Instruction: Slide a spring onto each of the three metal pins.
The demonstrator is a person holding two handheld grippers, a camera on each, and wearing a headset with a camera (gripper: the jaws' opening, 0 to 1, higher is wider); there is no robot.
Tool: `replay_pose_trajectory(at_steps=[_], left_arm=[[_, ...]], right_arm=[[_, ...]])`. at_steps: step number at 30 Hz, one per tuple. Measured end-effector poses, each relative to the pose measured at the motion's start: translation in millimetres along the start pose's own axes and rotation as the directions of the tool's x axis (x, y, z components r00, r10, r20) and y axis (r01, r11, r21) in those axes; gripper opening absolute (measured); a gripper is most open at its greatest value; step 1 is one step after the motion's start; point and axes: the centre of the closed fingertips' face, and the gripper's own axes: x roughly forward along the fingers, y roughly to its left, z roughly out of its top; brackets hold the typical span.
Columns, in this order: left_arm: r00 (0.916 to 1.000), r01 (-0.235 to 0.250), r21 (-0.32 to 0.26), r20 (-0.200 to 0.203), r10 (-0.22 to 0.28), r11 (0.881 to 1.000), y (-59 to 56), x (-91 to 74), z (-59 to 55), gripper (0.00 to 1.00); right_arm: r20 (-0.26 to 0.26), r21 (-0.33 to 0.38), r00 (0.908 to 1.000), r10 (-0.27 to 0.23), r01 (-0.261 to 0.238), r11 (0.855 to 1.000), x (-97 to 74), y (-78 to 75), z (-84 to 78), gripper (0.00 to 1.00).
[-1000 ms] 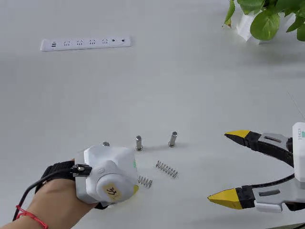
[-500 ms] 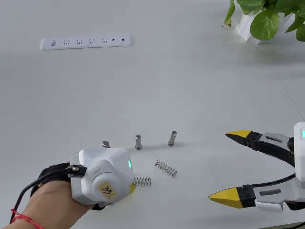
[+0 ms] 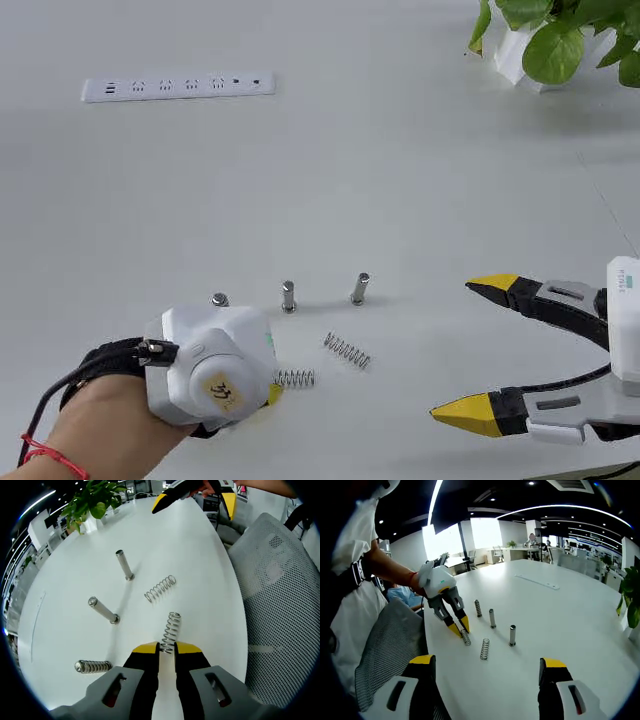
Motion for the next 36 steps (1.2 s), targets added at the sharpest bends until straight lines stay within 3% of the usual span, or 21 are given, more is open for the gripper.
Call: replay_pose_trajectory(at_steps=[10, 12, 14, 18, 25, 31, 36], left_arm=[[0.9996, 0.009, -0.047, 0.026, -0.008, 0.999, -5.6, -3.3, -1.1, 0.08], [0.9993, 0.005, -0.078, 0.036, -0.002, 0.997, -5.8, -6.2, -1.2, 0.07], [0.9982, 0.007, -0.081, 0.059, -0.002, 0.997, -5.6, -9.2, 1.3, 0.07], [0.9987, 0.002, -0.082, 0.050, 0.002, 0.997, -6.6, -9.5, -5.9, 0.07], [0.9961, -0.001, -0.116, 0.087, 0.011, 0.993, -6.5, -17.6, -3.7, 0.07], [0.9852, -0.010, -0.165, 0.167, 0.038, 0.986, -5.6, -34.0, 7.2, 0.07], [0.9618, -0.020, -0.222, 0.262, 0.080, 0.975, -2.2, -56.9, 22.8, 0.07]], right_arm=[[0.002, -0.007, 0.9998, 0.020, -0.020, 1.000, 6.4, 7.2, 3.8, 0.84], [0.002, -0.010, 0.9997, 0.025, -0.025, 1.000, 7.1, 8.7, 5.3, 0.84], [0.002, -0.017, 0.9996, 0.028, -0.028, 0.999, 7.5, 9.5, 7.4, 0.84], [-0.007, -0.025, 0.9996, 0.028, -0.028, 0.999, 8.9, 9.4, 8.7, 0.84], [-0.008, -0.038, 0.9993, 0.036, -0.036, 0.999, 8.2, 12.3, 16.9, 0.84], [-0.003, -0.065, 0.9991, 0.043, -0.044, 0.997, 8.4, 15.6, 30.7, 0.83], [0.018, -0.090, 0.9978, 0.063, -0.062, 0.994, 8.3, 21.1, 51.3, 0.82]])
